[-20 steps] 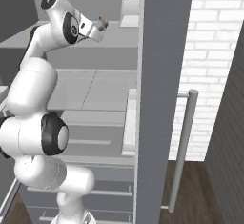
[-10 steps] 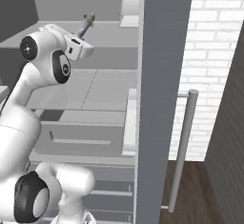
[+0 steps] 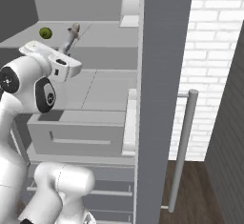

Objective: Place one lime and one fish in each tupperware on the nearby counter, to pack two identical lunches.

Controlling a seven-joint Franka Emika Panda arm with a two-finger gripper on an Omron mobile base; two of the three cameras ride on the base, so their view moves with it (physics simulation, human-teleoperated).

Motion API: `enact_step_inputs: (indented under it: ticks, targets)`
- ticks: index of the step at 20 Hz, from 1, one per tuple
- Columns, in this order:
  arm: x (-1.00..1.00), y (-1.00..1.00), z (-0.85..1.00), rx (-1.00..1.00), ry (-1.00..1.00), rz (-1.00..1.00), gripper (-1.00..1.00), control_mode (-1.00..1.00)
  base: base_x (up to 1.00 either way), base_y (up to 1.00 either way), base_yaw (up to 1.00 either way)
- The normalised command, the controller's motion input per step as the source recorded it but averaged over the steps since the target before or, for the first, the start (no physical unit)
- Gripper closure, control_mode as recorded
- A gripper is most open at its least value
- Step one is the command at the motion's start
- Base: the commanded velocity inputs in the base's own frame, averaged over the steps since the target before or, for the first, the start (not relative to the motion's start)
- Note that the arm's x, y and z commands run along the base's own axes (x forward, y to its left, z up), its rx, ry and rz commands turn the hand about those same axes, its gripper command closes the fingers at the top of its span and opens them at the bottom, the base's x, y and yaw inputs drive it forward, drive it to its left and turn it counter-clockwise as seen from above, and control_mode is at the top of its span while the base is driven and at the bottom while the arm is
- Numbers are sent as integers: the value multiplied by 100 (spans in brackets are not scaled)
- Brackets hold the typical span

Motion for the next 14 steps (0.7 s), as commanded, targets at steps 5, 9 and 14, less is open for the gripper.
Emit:
enact_step_inputs:
  ticks: [5, 9, 14]
  targets:
    - [-100, 25, -64, -25, 45, 2, 100, -100, 0, 0, 0]
    - [-100, 11, -100, -32, 73, 0, 100, -100, 0, 0, 0]
    - [-19, -4, -100, -4, 75, 1, 100, -100, 0, 0, 0]
